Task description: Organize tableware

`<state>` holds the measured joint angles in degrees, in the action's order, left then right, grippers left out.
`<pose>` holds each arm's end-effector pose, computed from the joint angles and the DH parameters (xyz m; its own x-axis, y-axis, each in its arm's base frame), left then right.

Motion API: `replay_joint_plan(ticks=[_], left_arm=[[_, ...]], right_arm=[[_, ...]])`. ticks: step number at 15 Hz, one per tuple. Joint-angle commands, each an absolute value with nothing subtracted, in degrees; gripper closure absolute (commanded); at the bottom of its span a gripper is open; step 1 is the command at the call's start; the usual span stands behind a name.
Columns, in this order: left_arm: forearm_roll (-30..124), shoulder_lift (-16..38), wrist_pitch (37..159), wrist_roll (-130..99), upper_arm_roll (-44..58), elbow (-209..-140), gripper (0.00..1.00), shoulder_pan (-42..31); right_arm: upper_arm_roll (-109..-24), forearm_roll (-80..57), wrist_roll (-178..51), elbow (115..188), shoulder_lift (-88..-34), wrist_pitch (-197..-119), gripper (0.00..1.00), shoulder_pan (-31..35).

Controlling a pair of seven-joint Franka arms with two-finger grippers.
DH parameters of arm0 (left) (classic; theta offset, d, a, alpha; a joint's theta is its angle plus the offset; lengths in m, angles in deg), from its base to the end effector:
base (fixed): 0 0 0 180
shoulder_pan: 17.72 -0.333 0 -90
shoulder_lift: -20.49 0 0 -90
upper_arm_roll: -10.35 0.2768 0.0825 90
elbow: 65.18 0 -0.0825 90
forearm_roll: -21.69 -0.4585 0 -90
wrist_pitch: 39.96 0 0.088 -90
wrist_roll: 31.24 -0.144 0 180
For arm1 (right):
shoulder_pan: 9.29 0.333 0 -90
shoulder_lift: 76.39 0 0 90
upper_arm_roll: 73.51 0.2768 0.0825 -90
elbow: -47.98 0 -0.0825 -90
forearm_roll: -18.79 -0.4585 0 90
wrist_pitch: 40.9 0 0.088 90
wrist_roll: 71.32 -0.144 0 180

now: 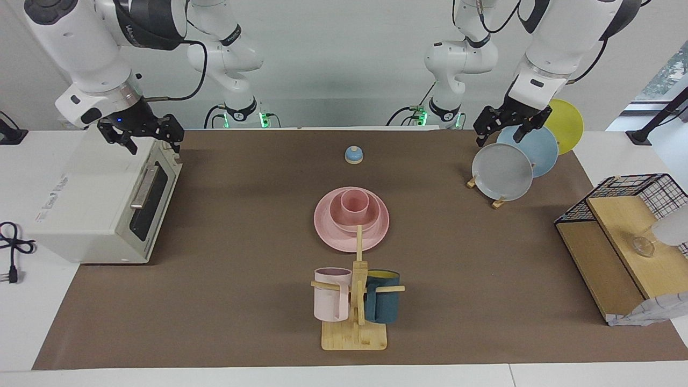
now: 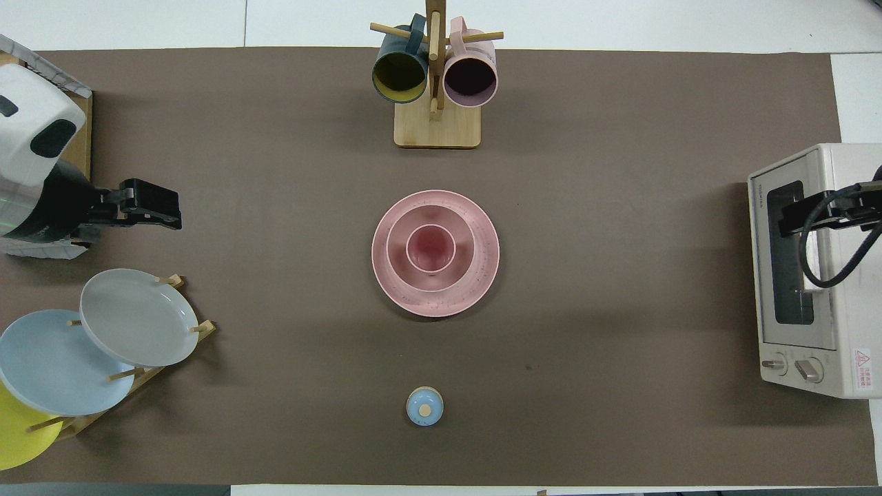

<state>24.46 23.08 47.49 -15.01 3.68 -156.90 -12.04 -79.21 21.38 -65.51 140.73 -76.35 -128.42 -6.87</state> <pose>0.5950 -0.1387 0.5561 0.9970 0.0657 -0.0404 0.0671 -0.9972 0.0331 0.6177 -0.0421 0.5185 0.9945 0.0423 -0.0959 0.0459 -0.9983 0.0357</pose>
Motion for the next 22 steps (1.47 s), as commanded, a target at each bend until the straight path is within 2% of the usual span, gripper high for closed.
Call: replay_joint_plan(ticks=[1, 6, 22], left_arm=[[25.4, 24.6, 45.1, -15.2, 3.6, -158.5, 0.00, -12.4], [21.9, 24.0, 46.4, -23.6, 3.6, -158.0, 0.00, -12.4], [21.7, 25.7, 45.5, -22.2, 3.6, -158.3, 0.00, -13.2]], right_arm=[[-78.6, 20.1, -65.1, 141.0, -76.8, -127.6, 0.00, -7.8], [-78.6, 20.1, -65.1, 141.0, -76.8, -127.6, 0.00, -7.8], [-78.6, 20.1, -65.1, 141.0, -76.9, -127.6, 0.00, -7.8]])
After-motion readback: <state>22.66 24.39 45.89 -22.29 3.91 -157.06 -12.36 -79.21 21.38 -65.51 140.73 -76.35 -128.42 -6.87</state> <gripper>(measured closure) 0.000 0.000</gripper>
